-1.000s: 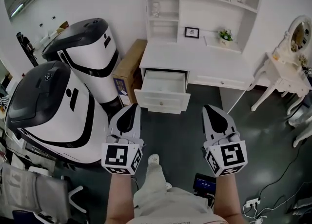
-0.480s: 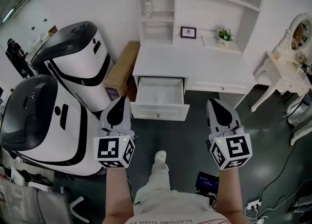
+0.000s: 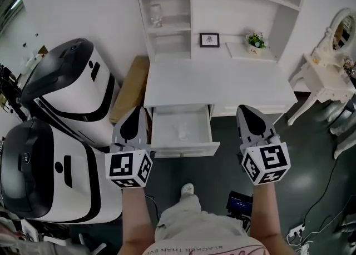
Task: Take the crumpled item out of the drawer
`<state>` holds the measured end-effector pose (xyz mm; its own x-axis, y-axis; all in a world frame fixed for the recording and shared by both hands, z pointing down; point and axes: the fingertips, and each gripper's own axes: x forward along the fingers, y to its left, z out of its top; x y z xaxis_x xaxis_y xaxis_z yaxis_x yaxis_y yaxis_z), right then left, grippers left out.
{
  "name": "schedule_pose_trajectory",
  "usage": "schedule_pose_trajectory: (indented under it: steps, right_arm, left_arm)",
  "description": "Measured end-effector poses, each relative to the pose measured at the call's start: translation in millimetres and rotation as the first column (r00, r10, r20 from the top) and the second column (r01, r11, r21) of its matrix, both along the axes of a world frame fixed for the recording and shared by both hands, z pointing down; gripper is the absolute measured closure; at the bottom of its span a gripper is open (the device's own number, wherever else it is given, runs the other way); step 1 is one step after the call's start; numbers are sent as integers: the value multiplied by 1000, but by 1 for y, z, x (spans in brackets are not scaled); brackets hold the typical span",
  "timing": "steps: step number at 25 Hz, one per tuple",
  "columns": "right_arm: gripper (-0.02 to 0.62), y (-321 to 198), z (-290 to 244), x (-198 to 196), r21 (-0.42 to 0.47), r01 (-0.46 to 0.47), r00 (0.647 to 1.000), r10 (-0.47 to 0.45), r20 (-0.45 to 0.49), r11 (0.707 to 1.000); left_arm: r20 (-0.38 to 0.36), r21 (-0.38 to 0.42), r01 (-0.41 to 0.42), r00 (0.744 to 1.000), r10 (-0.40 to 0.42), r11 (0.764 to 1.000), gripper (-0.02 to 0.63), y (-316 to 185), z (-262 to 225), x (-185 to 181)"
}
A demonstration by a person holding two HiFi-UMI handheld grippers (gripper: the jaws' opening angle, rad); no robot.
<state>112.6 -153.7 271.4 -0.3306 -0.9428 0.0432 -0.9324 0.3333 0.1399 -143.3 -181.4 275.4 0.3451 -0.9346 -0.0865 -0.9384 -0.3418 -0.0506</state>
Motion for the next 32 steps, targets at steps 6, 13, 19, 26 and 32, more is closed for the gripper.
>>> schedule_pose_trajectory:
  steps: [6, 13, 19, 26, 32]
  right_arm:
    - [589, -70, 11, -1, -33, -27, 999, 26, -21, 999]
    - [589, -116, 36, 2, -95, -53, 999, 52, -13, 994]
    - [589, -131, 57, 13, -154, -65, 998, 66, -1, 986]
    - [589, -145, 91, 31, -242, -53, 998, 59, 18, 969]
    - [589, -160, 132, 45, -331, -43, 998, 56, 30, 943]
  left_arm:
    - [-53, -65, -65, 997, 61, 996, 598, -79, 21, -1]
    - [-119, -198, -169, 982, 147, 966, 514, -132, 63, 10]
    - [-174, -359, -243, 966, 191, 901, 308, -154, 102, 30]
    - [-208, -440, -235, 966, 156, 867, 307, -163, 134, 47]
    - [-193, -540, -222, 972, 138, 812, 308, -172, 179, 57]
